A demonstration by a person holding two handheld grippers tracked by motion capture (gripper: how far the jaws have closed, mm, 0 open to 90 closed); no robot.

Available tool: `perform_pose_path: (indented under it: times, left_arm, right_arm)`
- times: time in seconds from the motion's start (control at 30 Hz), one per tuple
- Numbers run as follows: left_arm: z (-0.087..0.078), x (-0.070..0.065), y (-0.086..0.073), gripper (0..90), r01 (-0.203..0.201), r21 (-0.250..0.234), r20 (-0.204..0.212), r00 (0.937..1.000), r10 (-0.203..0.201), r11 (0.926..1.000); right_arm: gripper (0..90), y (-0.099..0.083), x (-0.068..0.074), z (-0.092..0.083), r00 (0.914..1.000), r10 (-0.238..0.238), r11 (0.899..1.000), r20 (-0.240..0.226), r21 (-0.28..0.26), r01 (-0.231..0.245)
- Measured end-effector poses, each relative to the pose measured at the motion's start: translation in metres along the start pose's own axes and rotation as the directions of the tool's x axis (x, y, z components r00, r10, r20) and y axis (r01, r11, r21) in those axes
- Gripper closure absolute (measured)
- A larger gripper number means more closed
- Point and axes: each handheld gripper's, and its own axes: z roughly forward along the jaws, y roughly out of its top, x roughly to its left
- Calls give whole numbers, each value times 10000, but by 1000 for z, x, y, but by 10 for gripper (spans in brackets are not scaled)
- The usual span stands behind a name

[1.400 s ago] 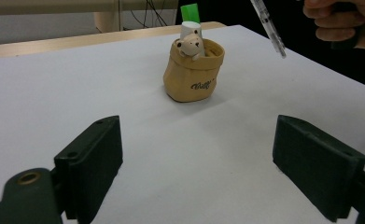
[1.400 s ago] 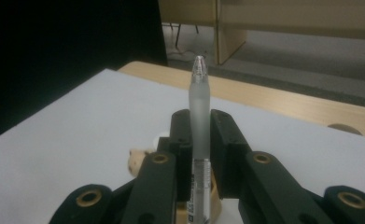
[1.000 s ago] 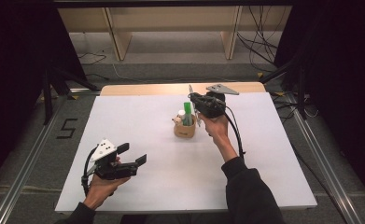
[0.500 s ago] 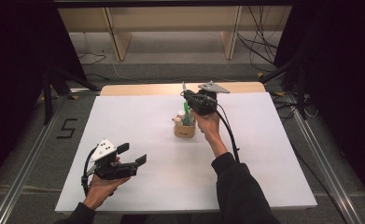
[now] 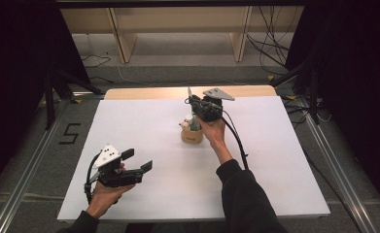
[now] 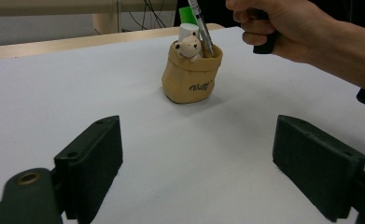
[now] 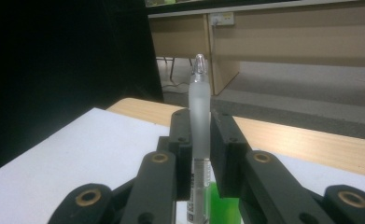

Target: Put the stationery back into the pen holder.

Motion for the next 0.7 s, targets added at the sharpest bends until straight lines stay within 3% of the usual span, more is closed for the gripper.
perform_pose_path:
  times: [0.4,0.7]
  left_arm:
    - [1,-1,0,155,-45,53,3,10000,45,10000]
    - [1,-1,-1,155,-68,64,8,10000,68,10000]
  right_arm:
    - [799,-15,-6,-5,10000,20,9998,-39,196,-19]
    - [798,-16,-5,-11,9996,-85,10000,-256,9,85]
